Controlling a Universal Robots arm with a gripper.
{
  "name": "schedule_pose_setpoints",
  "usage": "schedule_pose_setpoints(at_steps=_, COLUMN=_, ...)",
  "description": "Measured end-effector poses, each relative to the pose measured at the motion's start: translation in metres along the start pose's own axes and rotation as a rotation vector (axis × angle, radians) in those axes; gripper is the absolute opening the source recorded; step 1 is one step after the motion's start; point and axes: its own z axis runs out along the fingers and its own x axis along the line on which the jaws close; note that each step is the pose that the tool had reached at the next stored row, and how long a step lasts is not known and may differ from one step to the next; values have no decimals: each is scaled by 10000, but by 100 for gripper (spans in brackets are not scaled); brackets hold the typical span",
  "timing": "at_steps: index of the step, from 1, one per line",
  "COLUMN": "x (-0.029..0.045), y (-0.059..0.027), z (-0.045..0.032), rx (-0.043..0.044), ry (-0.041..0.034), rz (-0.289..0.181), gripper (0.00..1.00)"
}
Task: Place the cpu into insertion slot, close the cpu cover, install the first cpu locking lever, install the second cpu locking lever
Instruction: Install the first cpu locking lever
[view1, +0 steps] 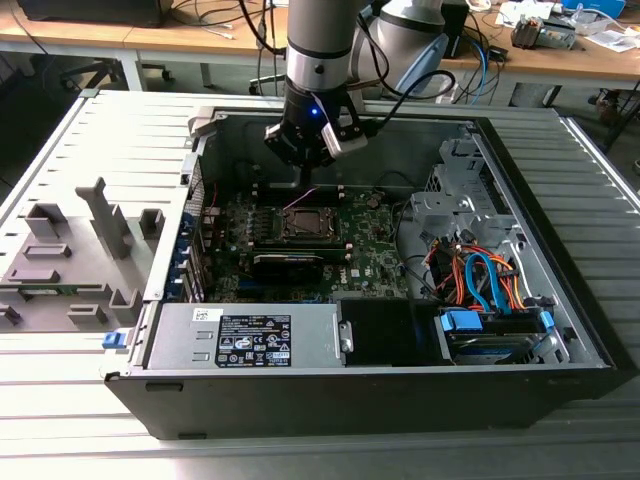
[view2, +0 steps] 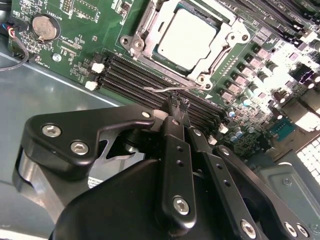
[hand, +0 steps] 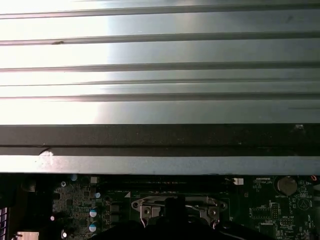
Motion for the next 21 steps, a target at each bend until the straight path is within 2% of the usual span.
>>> schedule_pose_setpoints(at_steps=21, x=-7, y=70, z=6, rx=4, ry=1, rz=-11, gripper=11)
